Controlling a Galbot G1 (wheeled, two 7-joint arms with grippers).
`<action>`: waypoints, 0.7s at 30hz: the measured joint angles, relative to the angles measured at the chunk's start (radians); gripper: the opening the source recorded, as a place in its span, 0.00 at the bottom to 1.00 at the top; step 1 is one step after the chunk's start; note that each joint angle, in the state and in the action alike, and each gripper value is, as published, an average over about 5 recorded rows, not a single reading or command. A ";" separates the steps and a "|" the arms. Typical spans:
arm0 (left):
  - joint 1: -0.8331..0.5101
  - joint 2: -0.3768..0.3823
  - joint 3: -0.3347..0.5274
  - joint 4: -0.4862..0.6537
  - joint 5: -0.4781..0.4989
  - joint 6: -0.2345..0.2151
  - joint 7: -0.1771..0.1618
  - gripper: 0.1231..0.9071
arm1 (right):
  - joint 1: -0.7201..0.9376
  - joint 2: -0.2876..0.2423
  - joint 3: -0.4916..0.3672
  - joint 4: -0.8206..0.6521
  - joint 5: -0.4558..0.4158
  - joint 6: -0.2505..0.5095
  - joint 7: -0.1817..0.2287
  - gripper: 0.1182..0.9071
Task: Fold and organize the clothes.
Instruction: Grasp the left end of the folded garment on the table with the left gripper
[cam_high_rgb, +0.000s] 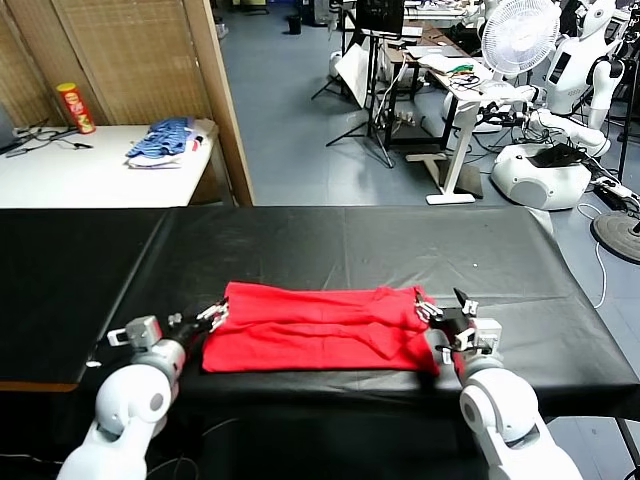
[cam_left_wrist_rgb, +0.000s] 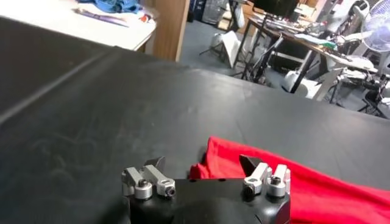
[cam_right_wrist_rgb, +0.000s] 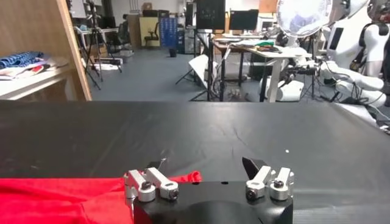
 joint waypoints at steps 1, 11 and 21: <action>0.006 -0.004 -0.002 -0.001 0.000 -0.001 0.001 0.86 | -0.001 0.000 0.000 0.000 0.000 0.000 -0.001 0.86; 0.044 -0.047 0.016 0.011 0.054 -0.024 0.044 0.86 | -0.002 -0.006 0.004 0.004 0.001 -0.001 -0.009 0.86; 0.056 -0.056 0.020 0.024 0.115 -0.046 0.089 0.43 | -0.001 -0.001 0.006 -0.002 -0.028 0.006 -0.010 0.86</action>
